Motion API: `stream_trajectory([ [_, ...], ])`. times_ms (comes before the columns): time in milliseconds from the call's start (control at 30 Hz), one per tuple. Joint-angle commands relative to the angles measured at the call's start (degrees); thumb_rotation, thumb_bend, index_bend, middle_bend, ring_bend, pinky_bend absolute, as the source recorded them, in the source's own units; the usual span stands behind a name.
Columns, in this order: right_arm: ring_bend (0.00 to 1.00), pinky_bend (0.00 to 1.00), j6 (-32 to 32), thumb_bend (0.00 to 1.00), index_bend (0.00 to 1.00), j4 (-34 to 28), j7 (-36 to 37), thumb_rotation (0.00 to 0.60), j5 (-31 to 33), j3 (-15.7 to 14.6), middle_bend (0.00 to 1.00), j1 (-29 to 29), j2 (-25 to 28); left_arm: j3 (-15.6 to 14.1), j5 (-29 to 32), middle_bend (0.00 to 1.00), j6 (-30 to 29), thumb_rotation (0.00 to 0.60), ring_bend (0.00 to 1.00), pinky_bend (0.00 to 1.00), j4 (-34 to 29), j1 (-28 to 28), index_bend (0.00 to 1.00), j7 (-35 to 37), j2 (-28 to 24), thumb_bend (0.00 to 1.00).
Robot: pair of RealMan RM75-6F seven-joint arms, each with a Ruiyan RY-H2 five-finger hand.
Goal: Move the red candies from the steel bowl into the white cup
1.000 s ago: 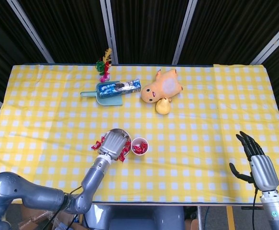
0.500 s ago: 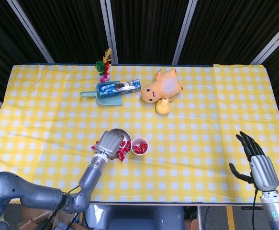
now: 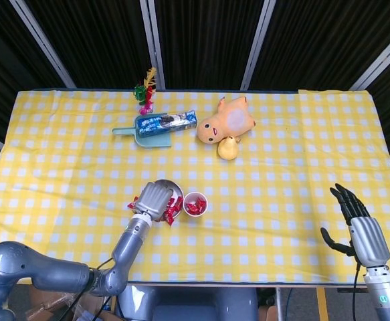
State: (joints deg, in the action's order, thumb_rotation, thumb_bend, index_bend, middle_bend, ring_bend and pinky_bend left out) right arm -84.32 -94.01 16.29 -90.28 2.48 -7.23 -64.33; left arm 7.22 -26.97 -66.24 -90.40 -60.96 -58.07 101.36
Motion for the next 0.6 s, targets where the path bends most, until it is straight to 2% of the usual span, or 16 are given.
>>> stream_trajectory([
  [33, 0.0, 0.12, -0.1, 0.42, 0.0, 0.0, 0.0, 0.6, -0.1, 0.0, 0.0, 0.0, 0.0, 0.1, -0.5, 0.34, 0.0, 0.6, 0.9, 0.96, 0.2, 0.2, 0.31, 0.4, 0.2, 0.22],
  [333, 0.0, 0.12, 0.2, 0.42, 0.0, -0.2, 0.0, 0.6, 0.4, 0.1, 0.0, 0.0, 0.1, 1.1, -3.4, 0.33, -0.7, 0.6, 0.9, 0.96, 1.3, 1.4, 0.3, 3.5, 1.3, 0.22],
  [600, 0.0, 0.12, 0.3, 0.42, 0.0, -0.5, -0.3, 0.6, 0.5, 0.0, 0.0, 0.1, 0.1, 0.2, -2.6, 0.35, 0.3, 0.6, 0.9, 0.96, 2.0, 1.9, 0.31, 2.1, 1.9, 0.22],
])
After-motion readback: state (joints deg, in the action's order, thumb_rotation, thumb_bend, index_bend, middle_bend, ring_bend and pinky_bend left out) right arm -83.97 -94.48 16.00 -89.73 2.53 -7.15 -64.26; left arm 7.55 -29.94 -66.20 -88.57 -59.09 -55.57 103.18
